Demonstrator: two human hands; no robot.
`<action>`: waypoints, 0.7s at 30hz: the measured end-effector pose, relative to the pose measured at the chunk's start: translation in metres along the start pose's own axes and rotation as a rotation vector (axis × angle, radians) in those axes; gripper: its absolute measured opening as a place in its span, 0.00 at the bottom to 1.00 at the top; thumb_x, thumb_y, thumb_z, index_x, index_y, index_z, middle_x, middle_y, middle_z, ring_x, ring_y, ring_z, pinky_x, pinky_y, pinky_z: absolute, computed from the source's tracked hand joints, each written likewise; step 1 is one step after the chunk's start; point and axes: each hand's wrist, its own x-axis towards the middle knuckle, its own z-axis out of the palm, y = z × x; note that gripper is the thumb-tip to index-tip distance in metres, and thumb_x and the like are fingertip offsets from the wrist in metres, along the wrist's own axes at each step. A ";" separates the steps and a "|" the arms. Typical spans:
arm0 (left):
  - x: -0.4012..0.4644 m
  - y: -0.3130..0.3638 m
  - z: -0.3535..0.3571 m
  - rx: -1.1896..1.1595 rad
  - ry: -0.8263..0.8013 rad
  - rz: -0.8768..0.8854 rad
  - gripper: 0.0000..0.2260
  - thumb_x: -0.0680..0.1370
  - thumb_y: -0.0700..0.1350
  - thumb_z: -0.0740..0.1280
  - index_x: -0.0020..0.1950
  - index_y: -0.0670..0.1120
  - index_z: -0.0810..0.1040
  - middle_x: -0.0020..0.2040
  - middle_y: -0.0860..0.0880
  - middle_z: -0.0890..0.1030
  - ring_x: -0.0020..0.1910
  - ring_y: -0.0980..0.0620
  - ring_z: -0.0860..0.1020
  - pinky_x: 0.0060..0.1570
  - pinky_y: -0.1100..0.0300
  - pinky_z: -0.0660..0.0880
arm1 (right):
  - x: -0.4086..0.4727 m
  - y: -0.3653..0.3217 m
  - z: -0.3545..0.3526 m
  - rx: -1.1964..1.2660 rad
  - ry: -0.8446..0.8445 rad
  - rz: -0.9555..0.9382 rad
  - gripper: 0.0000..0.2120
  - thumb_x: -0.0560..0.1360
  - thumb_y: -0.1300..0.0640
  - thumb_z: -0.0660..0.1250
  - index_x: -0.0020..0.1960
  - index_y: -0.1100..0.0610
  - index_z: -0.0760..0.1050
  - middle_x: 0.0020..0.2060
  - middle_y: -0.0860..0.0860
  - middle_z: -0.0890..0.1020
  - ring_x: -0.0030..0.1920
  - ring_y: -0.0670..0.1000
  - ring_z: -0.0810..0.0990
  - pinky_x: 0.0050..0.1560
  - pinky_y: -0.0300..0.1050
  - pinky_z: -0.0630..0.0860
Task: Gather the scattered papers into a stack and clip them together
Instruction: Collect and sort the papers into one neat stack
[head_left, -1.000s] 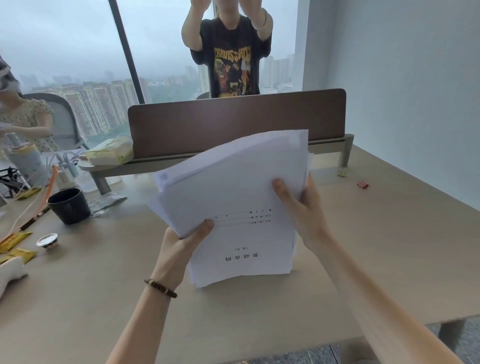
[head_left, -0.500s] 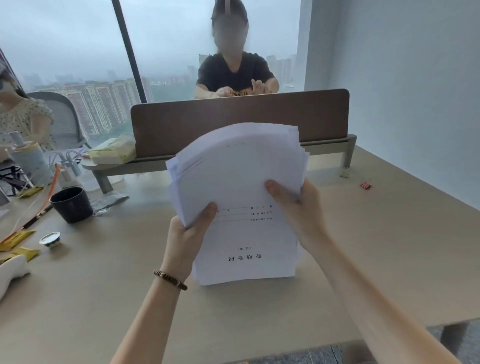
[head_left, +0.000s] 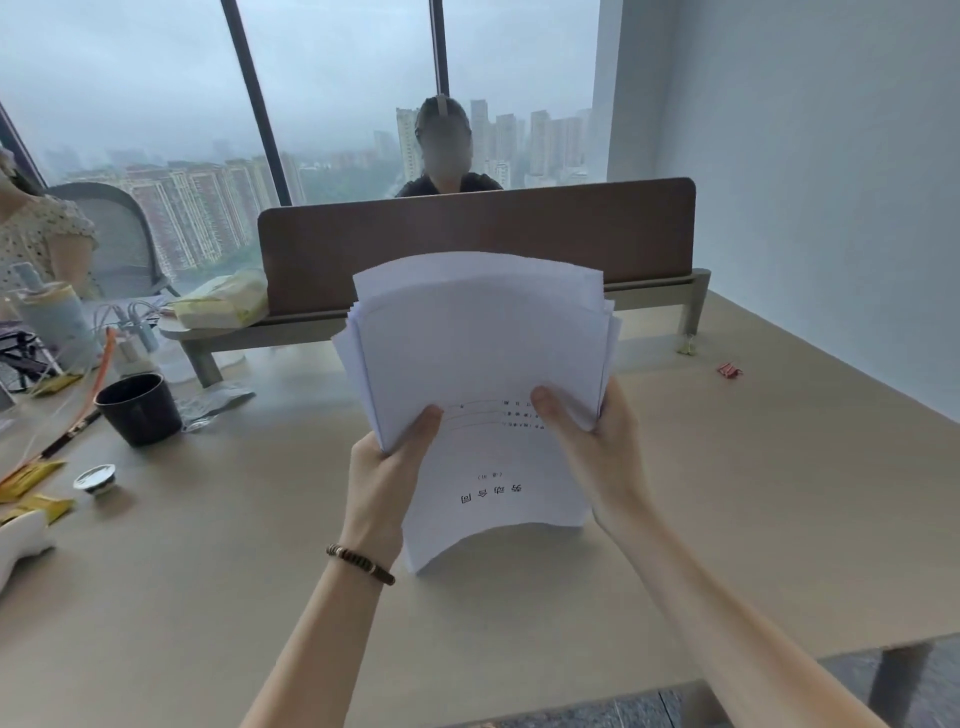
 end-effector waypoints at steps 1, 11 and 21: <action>0.001 -0.003 -0.004 0.007 -0.025 -0.032 0.08 0.73 0.50 0.75 0.46 0.46 0.86 0.49 0.46 0.87 0.49 0.47 0.84 0.54 0.47 0.79 | 0.001 0.009 -0.002 -0.004 -0.023 0.041 0.18 0.70 0.42 0.74 0.55 0.49 0.78 0.48 0.44 0.86 0.50 0.46 0.85 0.53 0.56 0.82; -0.002 -0.008 -0.016 0.093 -0.133 -0.044 0.09 0.71 0.49 0.73 0.50 0.50 0.87 0.52 0.47 0.87 0.53 0.47 0.85 0.53 0.51 0.80 | 0.000 0.047 -0.007 0.061 -0.168 0.241 0.19 0.71 0.42 0.76 0.58 0.49 0.82 0.50 0.42 0.87 0.54 0.46 0.86 0.54 0.49 0.82; 0.001 0.006 -0.013 0.050 -0.144 0.089 0.05 0.71 0.46 0.72 0.45 0.54 0.87 0.46 0.54 0.86 0.45 0.56 0.83 0.46 0.60 0.80 | 0.028 -0.034 -0.014 0.067 -0.003 -0.283 0.28 0.79 0.52 0.69 0.73 0.44 0.59 0.59 0.44 0.81 0.54 0.50 0.83 0.55 0.56 0.80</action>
